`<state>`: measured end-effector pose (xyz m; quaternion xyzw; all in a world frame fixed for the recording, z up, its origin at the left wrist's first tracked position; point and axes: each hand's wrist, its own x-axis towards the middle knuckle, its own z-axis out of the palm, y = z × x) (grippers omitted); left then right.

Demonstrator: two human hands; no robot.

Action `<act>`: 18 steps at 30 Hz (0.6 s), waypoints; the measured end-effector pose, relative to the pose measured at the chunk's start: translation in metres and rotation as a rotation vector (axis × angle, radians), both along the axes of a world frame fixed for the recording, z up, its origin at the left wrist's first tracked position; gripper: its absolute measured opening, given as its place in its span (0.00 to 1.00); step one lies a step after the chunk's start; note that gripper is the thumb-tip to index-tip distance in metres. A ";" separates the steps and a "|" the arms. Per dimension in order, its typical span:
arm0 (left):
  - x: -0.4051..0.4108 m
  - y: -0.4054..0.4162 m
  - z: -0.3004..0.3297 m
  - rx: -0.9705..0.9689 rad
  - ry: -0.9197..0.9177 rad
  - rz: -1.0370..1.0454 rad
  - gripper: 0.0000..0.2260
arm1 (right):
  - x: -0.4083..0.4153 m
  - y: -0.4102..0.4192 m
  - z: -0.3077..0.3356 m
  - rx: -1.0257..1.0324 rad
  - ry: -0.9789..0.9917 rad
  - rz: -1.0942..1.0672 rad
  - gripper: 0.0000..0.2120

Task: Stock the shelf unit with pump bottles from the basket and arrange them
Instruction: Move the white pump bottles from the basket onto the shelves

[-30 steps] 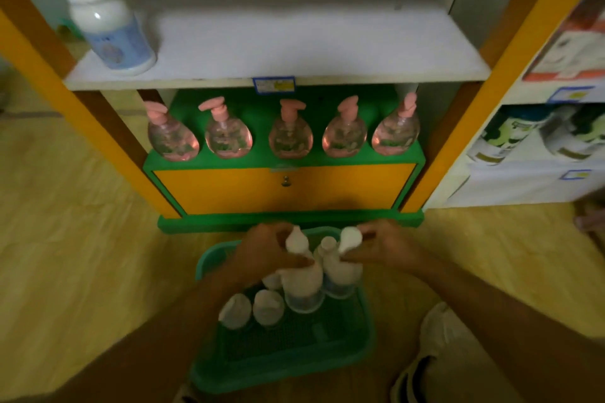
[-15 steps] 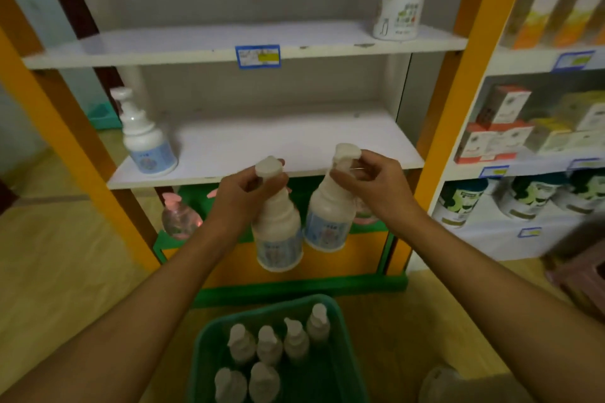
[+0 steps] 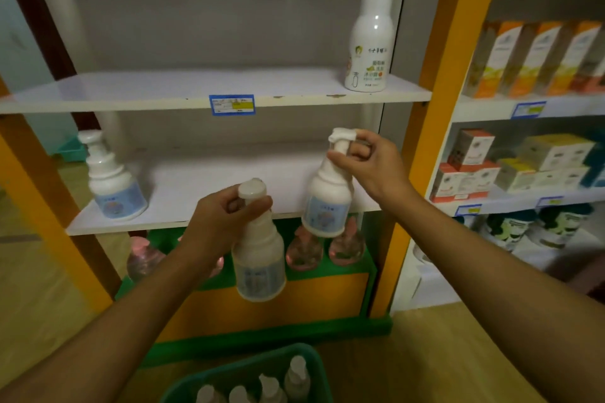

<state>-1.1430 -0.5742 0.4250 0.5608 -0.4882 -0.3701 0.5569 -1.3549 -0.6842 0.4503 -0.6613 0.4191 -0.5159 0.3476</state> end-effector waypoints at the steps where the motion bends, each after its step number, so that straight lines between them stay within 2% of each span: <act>1: -0.002 -0.003 0.000 0.012 0.017 -0.001 0.12 | -0.004 -0.009 0.002 0.002 0.008 -0.021 0.27; 3: -0.006 -0.010 -0.001 0.028 0.045 0.000 0.15 | -0.013 -0.025 0.005 -0.024 0.051 -0.092 0.29; 7: -0.013 -0.021 -0.002 0.026 0.006 -0.016 0.22 | -0.028 -0.056 0.006 -0.071 0.100 -0.171 0.24; 10: -0.013 -0.027 -0.005 0.009 -0.028 -0.038 0.14 | -0.037 -0.077 0.005 -0.091 0.185 -0.225 0.19; 12: -0.014 -0.031 -0.008 0.005 -0.045 -0.049 0.12 | -0.040 -0.090 0.003 -0.082 0.210 -0.268 0.18; 18: -0.015 -0.037 -0.013 0.013 -0.062 -0.044 0.12 | -0.035 -0.110 -0.002 -0.052 0.228 -0.244 0.27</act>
